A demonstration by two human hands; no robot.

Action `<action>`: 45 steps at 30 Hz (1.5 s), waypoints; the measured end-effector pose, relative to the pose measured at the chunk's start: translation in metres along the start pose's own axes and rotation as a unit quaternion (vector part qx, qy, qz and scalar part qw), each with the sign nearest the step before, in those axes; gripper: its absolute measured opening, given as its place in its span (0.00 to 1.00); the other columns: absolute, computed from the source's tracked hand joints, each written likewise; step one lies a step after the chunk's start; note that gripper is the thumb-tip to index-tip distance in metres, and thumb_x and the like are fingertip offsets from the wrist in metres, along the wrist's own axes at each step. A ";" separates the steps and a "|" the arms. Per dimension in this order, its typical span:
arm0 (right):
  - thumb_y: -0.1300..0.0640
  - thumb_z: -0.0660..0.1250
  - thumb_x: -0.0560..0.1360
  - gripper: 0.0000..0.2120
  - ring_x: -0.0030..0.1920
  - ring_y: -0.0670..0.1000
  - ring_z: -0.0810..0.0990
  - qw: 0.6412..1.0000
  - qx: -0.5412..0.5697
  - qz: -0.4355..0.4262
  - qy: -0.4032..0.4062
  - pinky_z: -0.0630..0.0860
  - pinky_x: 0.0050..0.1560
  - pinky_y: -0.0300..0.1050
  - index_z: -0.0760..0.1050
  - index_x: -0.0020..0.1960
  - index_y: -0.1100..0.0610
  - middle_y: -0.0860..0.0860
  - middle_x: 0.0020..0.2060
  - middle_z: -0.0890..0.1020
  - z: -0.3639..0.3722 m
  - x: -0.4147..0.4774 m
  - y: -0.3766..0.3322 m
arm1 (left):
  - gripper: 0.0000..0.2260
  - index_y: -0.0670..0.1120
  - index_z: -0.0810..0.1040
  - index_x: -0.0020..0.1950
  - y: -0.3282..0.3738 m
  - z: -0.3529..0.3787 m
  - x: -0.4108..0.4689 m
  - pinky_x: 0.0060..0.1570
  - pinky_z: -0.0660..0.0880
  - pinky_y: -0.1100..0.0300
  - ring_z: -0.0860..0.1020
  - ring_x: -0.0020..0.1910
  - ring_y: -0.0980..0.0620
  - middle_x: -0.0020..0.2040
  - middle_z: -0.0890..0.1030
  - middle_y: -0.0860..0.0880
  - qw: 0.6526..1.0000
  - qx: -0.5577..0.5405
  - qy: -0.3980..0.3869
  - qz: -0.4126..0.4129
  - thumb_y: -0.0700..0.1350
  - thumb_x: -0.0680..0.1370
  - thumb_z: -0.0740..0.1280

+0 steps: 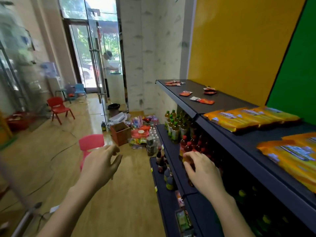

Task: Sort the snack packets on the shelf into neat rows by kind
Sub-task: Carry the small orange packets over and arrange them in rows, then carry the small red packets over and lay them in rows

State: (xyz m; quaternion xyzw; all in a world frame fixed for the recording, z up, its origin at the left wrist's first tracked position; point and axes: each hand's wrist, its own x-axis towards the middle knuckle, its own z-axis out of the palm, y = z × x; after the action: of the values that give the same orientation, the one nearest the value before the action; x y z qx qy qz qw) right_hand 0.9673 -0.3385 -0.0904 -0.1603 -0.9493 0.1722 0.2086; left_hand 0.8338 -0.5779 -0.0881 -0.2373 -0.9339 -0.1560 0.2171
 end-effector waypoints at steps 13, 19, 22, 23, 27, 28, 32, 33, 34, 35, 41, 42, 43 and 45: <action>0.50 0.56 0.79 0.12 0.57 0.45 0.74 1.000 -0.015 -0.008 -0.019 0.70 0.50 0.38 0.71 0.61 0.46 0.42 0.57 0.76 0.102 0.185 -0.020 | 0.10 0.50 0.78 0.52 -0.087 0.104 0.161 0.33 0.69 0.61 0.80 0.43 0.52 0.45 0.82 0.55 0.999 -0.020 -0.029 0.011 0.53 0.77 0.62; 0.50 0.58 0.78 0.11 0.57 0.47 0.75 0.997 -0.012 0.053 0.058 0.73 0.52 0.43 0.73 0.59 0.47 0.43 0.56 0.78 0.111 0.291 -0.038 | 0.07 0.50 0.77 0.46 -0.117 0.124 0.281 0.27 0.58 0.70 0.78 0.38 0.53 0.41 0.80 0.54 0.991 -0.014 -0.029 0.129 0.53 0.76 0.64; 0.50 0.58 0.78 0.12 0.58 0.46 0.75 0.993 -0.026 0.078 0.088 0.72 0.54 0.43 0.73 0.60 0.47 0.43 0.56 0.77 0.111 0.330 -0.039 | 0.06 0.49 0.78 0.44 -0.122 0.142 0.336 0.27 0.64 0.64 0.80 0.35 0.51 0.38 0.81 0.52 0.982 -0.016 -0.013 0.186 0.50 0.75 0.67; 0.50 0.58 0.78 0.12 0.59 0.46 0.74 0.992 -0.033 0.082 0.093 0.71 0.54 0.43 0.72 0.60 0.47 0.42 0.56 0.77 0.110 0.340 -0.039 | 0.05 0.49 0.78 0.44 -0.120 0.148 0.350 0.28 0.66 0.63 0.81 0.35 0.51 0.38 0.82 0.52 0.980 -0.026 -0.014 0.198 0.50 0.75 0.67; 0.51 0.57 0.79 0.13 0.63 0.44 0.71 0.987 -0.054 0.118 0.094 0.69 0.56 0.41 0.71 0.63 0.46 0.40 0.59 0.74 0.109 0.364 -0.026 | 0.09 0.50 0.78 0.50 -0.107 0.186 0.397 0.34 0.73 0.62 0.79 0.39 0.53 0.44 0.82 0.53 0.969 -0.082 -0.037 0.228 0.51 0.77 0.62; 0.52 0.58 0.79 0.13 0.63 0.44 0.71 0.986 -0.058 0.126 0.097 0.70 0.57 0.42 0.71 0.63 0.46 0.40 0.59 0.74 0.108 0.370 -0.022 | 0.09 0.50 0.78 0.52 -0.101 0.196 0.408 0.36 0.74 0.62 0.79 0.39 0.54 0.45 0.82 0.53 0.966 -0.100 -0.040 0.235 0.52 0.78 0.61; 0.54 0.58 0.79 0.12 0.61 0.44 0.72 0.978 -0.077 0.161 0.112 0.69 0.57 0.41 0.72 0.61 0.47 0.41 0.57 0.76 0.099 0.391 0.000 | 0.09 0.48 0.79 0.49 -0.068 0.224 0.449 0.34 0.75 0.60 0.80 0.38 0.52 0.42 0.82 0.51 0.945 -0.159 -0.036 0.285 0.51 0.77 0.62; 0.55 0.58 0.79 0.12 0.61 0.44 0.72 0.974 -0.085 0.169 0.124 0.68 0.57 0.40 0.73 0.60 0.47 0.41 0.57 0.76 0.095 0.396 0.006 | 0.08 0.48 0.79 0.49 -0.058 0.229 0.459 0.33 0.75 0.61 0.80 0.38 0.52 0.41 0.82 0.51 0.939 -0.168 -0.034 0.298 0.50 0.77 0.63; 0.56 0.58 0.79 0.12 0.61 0.45 0.72 0.970 -0.096 0.173 0.137 0.68 0.57 0.40 0.73 0.60 0.48 0.42 0.57 0.76 0.091 0.401 0.012 | 0.08 0.49 0.79 0.48 -0.047 0.235 0.471 0.33 0.73 0.63 0.79 0.37 0.53 0.41 0.82 0.52 0.935 -0.178 -0.032 0.306 0.50 0.77 0.63; 0.57 0.58 0.79 0.12 0.60 0.46 0.73 0.967 -0.107 0.176 0.149 0.67 0.57 0.40 0.74 0.60 0.49 0.43 0.57 0.77 0.085 0.406 0.017 | 0.08 0.49 0.79 0.48 -0.036 0.239 0.483 0.32 0.71 0.64 0.78 0.37 0.53 0.40 0.81 0.52 0.930 -0.191 -0.028 0.314 0.50 0.77 0.63; 0.60 0.55 0.80 0.17 0.66 0.49 0.68 0.946 -0.156 0.254 0.131 0.65 0.62 0.45 0.70 0.66 0.48 0.45 0.66 0.71 0.039 0.434 0.048 | 0.11 0.49 0.77 0.45 0.031 0.250 0.538 0.34 0.66 0.60 0.74 0.36 0.55 0.37 0.78 0.55 0.896 -0.275 -0.023 0.349 0.53 0.78 0.59; 0.60 0.55 0.80 0.17 0.67 0.49 0.67 0.940 -0.167 0.274 0.119 0.65 0.63 0.47 0.69 0.66 0.48 0.45 0.67 0.70 0.032 0.436 0.054 | 0.10 0.49 0.77 0.45 0.041 0.255 0.545 0.36 0.66 0.60 0.73 0.37 0.55 0.39 0.78 0.54 0.894 -0.280 -0.024 0.350 0.52 0.78 0.59; 0.61 0.56 0.80 0.18 0.68 0.49 0.67 0.934 -0.178 0.293 0.102 0.66 0.64 0.47 0.68 0.67 0.48 0.45 0.67 0.70 0.027 0.436 0.061 | 0.10 0.49 0.77 0.46 0.053 0.259 0.551 0.38 0.67 0.60 0.73 0.40 0.55 0.41 0.78 0.54 0.892 -0.284 -0.028 0.351 0.52 0.79 0.58; 0.62 0.57 0.79 0.19 0.69 0.49 0.67 0.925 -0.190 0.326 0.055 0.65 0.66 0.46 0.67 0.68 0.48 0.45 0.68 0.70 0.017 0.434 0.073 | 0.13 0.47 0.78 0.48 0.078 0.271 0.559 0.45 0.71 0.57 0.75 0.47 0.51 0.45 0.78 0.50 0.890 -0.275 -0.055 0.359 0.51 0.79 0.56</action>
State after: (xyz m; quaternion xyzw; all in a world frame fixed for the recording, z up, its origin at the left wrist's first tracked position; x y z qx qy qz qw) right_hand 0.6024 -0.1146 0.0139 -0.5065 -0.8467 0.0385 0.1581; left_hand 0.3401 -0.1954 -0.0376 -0.6151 -0.7148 -0.3050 0.1327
